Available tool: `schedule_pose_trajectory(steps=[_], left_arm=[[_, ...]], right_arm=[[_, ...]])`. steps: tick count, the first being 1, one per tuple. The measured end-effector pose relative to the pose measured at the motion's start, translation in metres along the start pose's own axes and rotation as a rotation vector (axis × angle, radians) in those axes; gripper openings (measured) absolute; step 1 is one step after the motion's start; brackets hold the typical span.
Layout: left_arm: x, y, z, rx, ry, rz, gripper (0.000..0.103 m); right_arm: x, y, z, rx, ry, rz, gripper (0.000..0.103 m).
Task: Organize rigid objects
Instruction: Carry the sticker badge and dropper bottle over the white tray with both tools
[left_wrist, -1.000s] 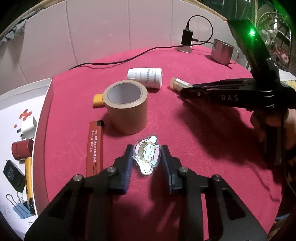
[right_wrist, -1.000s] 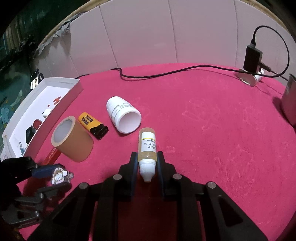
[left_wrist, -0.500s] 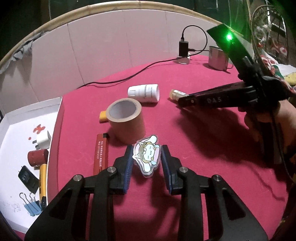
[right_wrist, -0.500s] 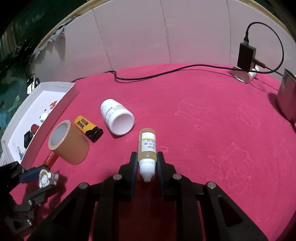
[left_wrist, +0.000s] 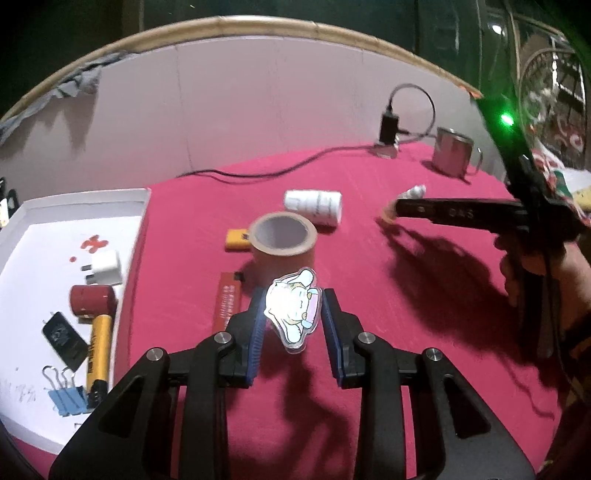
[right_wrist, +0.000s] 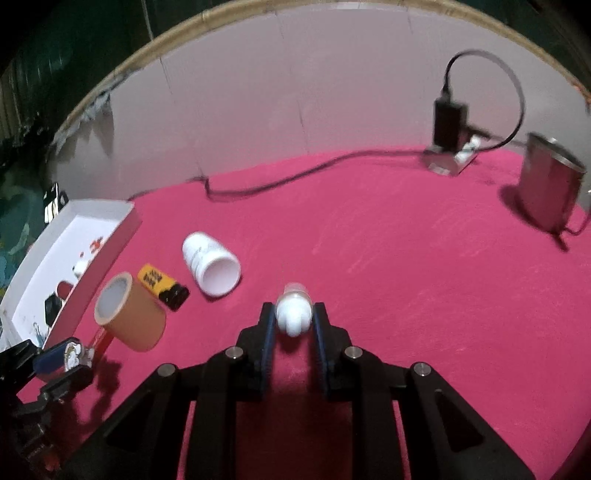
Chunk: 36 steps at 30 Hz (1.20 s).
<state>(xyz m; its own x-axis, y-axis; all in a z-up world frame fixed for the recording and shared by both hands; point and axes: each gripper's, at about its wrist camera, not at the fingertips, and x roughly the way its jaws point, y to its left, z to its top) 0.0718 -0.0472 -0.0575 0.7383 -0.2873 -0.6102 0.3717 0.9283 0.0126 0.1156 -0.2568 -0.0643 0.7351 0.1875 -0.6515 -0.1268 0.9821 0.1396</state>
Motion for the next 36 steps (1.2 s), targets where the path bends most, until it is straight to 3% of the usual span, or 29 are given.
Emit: schedule_pose_trajectory(steps=[7, 10, 15, 30, 36], left_arm=[[-0.015, 0.014, -0.001, -0.069, -0.093, 0.033, 0.029], [-0.015, 0.013, -0.001, -0.065, -0.101, 0.037, 0.029], [-0.017, 0.01, -0.001, -0.052, -0.107, 0.037, 0.029], [-0.024, 0.014, -0.003, -0.081, -0.136, 0.039, 0.029], [-0.03, 0.03, -0.004, -0.181, -0.127, 0.01, 0.029]], right_arm=[[-0.047, 0.018, -0.01, -0.057, -0.279, -0.118, 0.019], [-0.056, 0.03, -0.015, -0.11, -0.344, -0.16, 0.019], [-0.055, 0.039, -0.015, -0.174, -0.353, -0.181, 0.019], [-0.056, 0.041, -0.018, -0.169, -0.353, -0.181, 0.019], [-0.057, 0.043, -0.017, -0.145, -0.33, -0.163, 0.019]])
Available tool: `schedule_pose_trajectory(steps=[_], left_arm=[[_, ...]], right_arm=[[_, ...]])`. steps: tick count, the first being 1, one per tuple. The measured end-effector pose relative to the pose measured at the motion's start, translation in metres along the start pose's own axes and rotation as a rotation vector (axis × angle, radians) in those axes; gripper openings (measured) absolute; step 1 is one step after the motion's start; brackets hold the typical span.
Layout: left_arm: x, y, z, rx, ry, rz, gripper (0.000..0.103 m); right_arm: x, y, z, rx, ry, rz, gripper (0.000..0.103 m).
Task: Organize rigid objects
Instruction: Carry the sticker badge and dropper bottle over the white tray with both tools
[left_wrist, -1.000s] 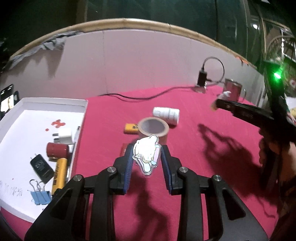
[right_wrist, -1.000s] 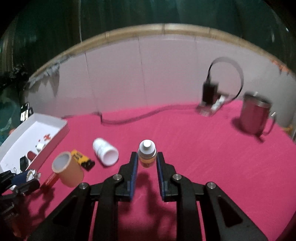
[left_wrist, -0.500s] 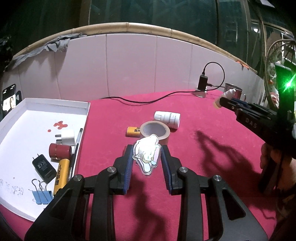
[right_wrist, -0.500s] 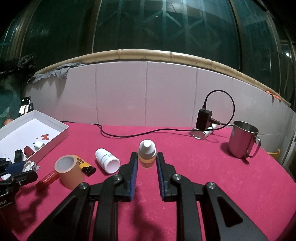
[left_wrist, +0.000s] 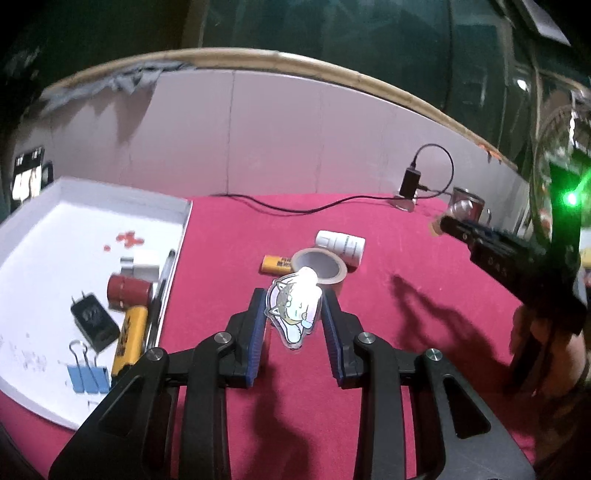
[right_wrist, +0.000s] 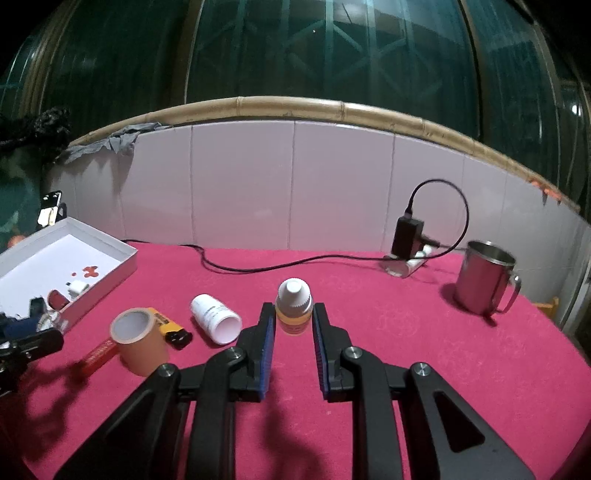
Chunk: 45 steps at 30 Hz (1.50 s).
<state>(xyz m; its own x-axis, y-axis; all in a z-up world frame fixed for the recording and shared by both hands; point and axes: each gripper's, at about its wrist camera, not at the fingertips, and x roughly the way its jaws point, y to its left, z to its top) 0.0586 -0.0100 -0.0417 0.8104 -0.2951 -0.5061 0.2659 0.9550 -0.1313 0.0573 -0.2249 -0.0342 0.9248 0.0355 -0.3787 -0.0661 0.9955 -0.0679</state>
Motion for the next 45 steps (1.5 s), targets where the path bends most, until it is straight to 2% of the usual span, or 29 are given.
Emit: schedule_pose_trajectory(steps=[4, 15, 27, 35, 45], left_arm=[[-0.012, 0.01, 0.007, -0.048, -0.018, -0.01, 0.029], [-0.032, 0.014, 0.014, -0.038, -0.061, -0.009, 0.029], [-0.058, 0.058, 0.026, -0.108, -0.126, 0.085, 0.029], [-0.074, 0.078, 0.026, -0.146, -0.157, 0.105, 0.029], [-0.093, 0.109, 0.032, -0.177, -0.187, 0.154, 0.029]], right_arm=[[-0.009, 0.008, 0.002, 0.003, -0.011, 0.029, 0.019], [-0.021, 0.032, 0.012, -0.025, -0.024, 0.096, 0.019], [-0.023, 0.053, 0.026, -0.062, -0.018, 0.151, 0.019], [-0.032, 0.089, 0.044, -0.158, -0.059, 0.203, 0.019], [-0.028, 0.134, 0.063, -0.234, -0.035, 0.31, 0.019]])
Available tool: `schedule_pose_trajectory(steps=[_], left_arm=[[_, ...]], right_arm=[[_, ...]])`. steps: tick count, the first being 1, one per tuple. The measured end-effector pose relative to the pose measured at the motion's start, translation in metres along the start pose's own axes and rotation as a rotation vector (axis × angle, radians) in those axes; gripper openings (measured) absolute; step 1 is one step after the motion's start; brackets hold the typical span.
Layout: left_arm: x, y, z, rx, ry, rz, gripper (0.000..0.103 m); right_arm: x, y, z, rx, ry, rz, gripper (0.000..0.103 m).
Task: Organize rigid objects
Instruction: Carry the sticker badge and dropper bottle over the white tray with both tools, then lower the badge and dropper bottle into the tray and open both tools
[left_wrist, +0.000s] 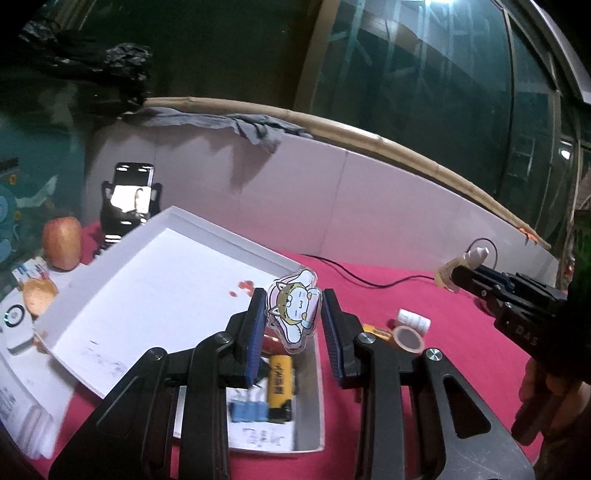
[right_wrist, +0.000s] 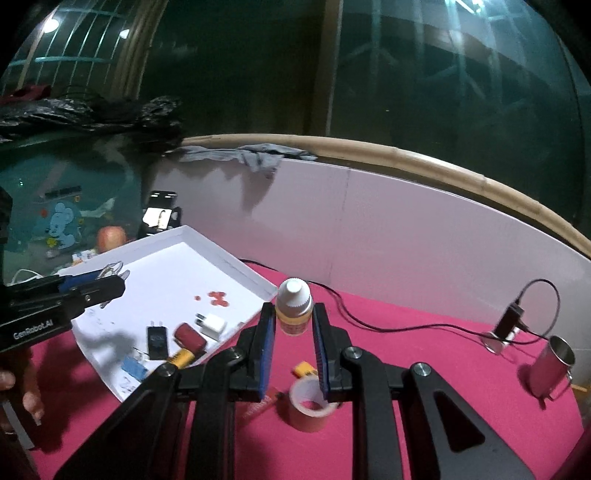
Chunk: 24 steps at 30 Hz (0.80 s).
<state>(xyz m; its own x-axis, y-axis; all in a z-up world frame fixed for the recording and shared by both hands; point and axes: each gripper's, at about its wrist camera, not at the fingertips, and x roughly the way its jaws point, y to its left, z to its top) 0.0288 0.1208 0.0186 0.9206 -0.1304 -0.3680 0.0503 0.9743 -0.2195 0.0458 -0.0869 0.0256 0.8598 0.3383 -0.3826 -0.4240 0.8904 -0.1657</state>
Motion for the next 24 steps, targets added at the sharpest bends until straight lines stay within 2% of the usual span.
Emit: schedule_pose_trajectory(steps=[7, 14, 18, 24], left_arm=[[-0.006, 0.029, 0.021, -0.007, -0.008, 0.061, 0.029], [0.001, 0.055, 0.033, -0.003, 0.03, 0.113, 0.029], [0.009, 0.075, 0.04, -0.033, 0.067, 0.12, 0.029], [0.025, 0.106, 0.048, -0.097, 0.133, 0.153, 0.029]], right_arm=[[0.012, 0.013, 0.025, 0.003, 0.012, 0.056, 0.019], [0.024, 0.031, 0.051, -0.011, 0.023, 0.111, 0.019], [0.041, 0.044, 0.06, -0.025, 0.065, 0.149, 0.019], [0.079, 0.061, 0.065, -0.016, 0.172, 0.19, 0.019]])
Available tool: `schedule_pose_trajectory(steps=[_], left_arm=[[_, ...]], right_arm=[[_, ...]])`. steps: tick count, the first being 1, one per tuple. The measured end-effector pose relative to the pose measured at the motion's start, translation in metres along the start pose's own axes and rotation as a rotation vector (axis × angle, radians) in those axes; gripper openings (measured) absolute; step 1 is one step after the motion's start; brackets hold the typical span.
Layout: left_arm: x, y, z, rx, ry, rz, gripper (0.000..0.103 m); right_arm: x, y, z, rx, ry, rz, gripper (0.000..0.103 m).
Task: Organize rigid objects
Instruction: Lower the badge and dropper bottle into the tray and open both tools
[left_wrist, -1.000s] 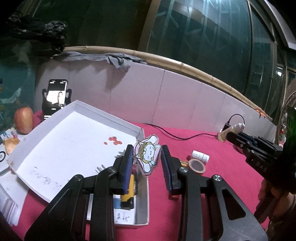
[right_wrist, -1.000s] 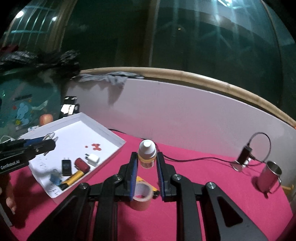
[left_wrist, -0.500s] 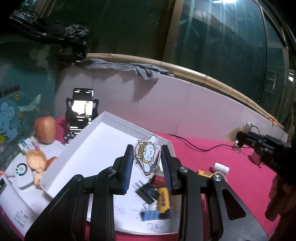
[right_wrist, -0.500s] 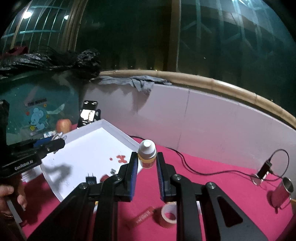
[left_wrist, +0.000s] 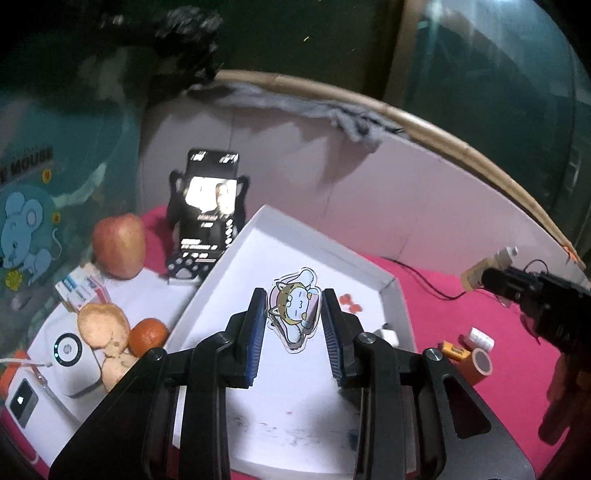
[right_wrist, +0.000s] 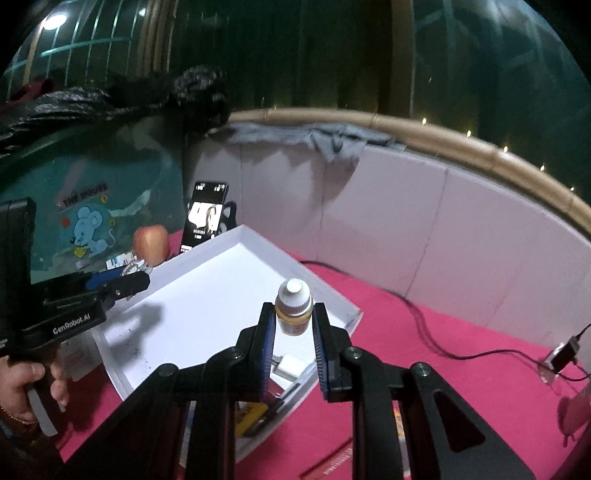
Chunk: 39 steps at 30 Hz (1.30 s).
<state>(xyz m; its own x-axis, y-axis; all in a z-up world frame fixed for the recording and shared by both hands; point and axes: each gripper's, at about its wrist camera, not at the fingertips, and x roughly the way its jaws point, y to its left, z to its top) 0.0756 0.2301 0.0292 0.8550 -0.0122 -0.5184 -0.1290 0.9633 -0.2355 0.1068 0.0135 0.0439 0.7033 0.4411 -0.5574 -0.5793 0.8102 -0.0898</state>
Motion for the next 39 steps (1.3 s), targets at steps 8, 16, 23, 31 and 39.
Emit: schedule_pose_trajectory(steps=[8, 16, 23, 31, 39], left_arm=[[0.024, 0.006, -0.001, -0.003, 0.064, 0.022, 0.029], [0.03, 0.001, -0.003, 0.026, 0.065, 0.064, 0.029], [0.034, 0.001, -0.003, 0.016, 0.068, 0.06, 0.029], [0.029, 0.005, -0.004, -0.041, 0.053, 0.053, 0.075], [0.017, -0.001, -0.008, -0.046, 0.006, 0.109, 0.103]], right_arm=[[0.061, 0.008, 0.011, 0.039, 0.131, 0.026, 0.019], [0.108, 0.018, 0.012, 0.08, 0.211, 0.032, 0.019], [0.127, 0.034, 0.0, 0.066, 0.246, 0.05, 0.019], [0.127, 0.045, -0.004, 0.04, 0.226, 0.058, 0.054], [0.124, 0.042, -0.016, 0.059, 0.212, 0.024, 0.095]])
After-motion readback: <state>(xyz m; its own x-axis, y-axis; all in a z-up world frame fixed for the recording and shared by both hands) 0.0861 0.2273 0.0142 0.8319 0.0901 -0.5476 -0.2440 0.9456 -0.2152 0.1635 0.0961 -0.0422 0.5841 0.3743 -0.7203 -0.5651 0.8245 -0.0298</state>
